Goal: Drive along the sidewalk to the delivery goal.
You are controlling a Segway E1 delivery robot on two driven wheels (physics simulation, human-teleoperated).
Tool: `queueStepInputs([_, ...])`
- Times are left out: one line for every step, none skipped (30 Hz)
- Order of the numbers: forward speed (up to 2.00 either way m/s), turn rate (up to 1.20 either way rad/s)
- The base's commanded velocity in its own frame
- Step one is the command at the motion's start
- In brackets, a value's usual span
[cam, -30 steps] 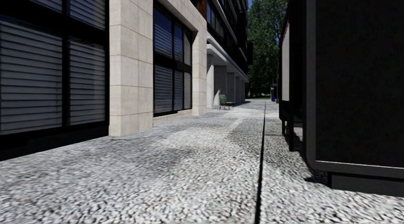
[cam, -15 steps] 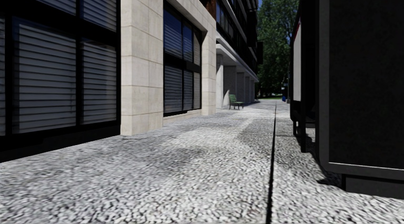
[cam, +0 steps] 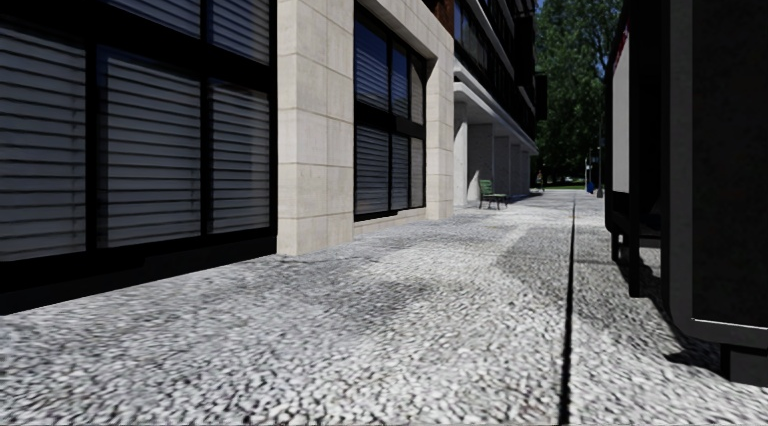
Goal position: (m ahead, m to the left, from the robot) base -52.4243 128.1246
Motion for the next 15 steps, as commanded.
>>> queueStepInputs([0.0,0.49])
queueStepInputs([0.0,0.49])
queueStepInputs([0.0,0.49])
queueStepInputs([0.0,0.49])
queueStepInputs([0.0,0.49])
queueStepInputs([0.0,0.49])
queueStepInputs([0.0,0.51])
queueStepInputs([0.0,0.51])
queueStepInputs([0.0,0.53])
queueStepInputs([0.07,0.53])
queueStepInputs([0.19,0.54])
queueStepInputs([0.25,0.54])
queueStepInputs([0.25,0.54])
queueStepInputs([0.29,0.54])
queueStepInputs([0.3,0.54])
